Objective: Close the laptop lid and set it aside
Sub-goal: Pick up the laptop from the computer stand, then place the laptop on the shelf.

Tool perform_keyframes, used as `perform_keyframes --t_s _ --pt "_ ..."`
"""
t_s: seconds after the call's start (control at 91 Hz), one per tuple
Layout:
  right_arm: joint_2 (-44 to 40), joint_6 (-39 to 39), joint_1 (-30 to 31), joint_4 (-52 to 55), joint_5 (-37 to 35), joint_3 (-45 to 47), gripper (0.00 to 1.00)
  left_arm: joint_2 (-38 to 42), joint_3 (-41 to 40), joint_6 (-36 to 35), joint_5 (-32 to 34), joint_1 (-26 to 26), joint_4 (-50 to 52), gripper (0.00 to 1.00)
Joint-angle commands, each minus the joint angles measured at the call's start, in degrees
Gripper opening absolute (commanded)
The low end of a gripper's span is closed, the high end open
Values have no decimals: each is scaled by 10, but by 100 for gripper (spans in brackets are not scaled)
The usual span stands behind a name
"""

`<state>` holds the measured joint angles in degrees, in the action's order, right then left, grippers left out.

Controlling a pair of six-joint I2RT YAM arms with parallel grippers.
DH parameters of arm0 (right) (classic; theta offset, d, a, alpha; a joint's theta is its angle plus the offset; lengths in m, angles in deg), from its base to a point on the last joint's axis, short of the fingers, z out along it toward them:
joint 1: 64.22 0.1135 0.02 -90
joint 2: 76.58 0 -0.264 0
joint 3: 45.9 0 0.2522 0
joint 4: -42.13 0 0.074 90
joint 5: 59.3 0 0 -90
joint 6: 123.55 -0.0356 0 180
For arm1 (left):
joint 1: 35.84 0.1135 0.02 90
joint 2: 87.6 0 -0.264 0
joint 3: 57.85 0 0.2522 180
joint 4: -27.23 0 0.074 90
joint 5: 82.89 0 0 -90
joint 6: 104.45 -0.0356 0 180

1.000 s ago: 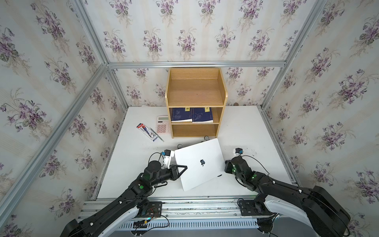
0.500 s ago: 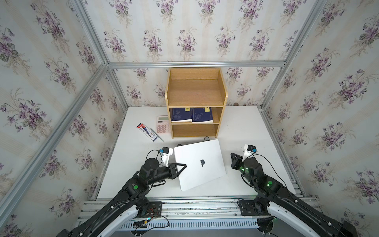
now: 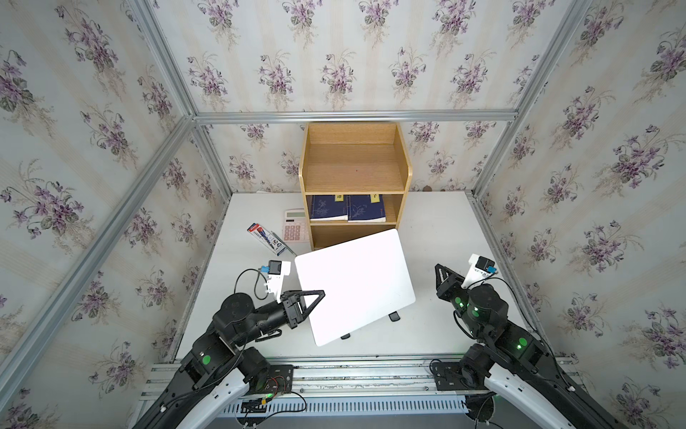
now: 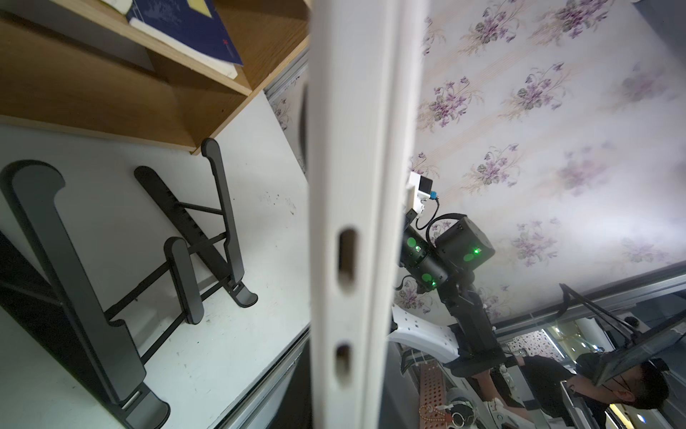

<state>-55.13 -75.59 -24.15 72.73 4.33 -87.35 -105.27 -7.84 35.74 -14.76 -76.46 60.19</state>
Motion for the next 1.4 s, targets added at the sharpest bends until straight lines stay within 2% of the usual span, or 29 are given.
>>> perform_keyframes --t_s 0.0,0.319,0.385,0.527,0.681,0.868,1.011,1.242,1.385 --pt "-10 1 0 10 -13 -16 37 24 34 -2 55 1 -39 0" --pt "-14 -28 0 -7 22 -33 38 9 131 32 127 1 -65 0" --pt "-17 -33 0 -19 32 -25 37 3 147 32 155 1 -75 0" --pt "-10 -34 0 -33 49 -20 39 -2 165 31 259 1 -81 0" --pt "-1 -58 0 -39 57 -15 40 -26 156 82 306 1 -148 0" --pt "4 -90 0 -71 71 6 42 -102 158 133 326 1 -267 0" --pt "6 -116 0 -72 70 8 44 -173 199 141 374 1 -275 0" --pt "12 -164 0 -78 78 19 46 -276 243 221 445 -2 -279 0" --pt "20 -194 0 -81 82 24 47 -338 254 239 501 -26 -338 0"
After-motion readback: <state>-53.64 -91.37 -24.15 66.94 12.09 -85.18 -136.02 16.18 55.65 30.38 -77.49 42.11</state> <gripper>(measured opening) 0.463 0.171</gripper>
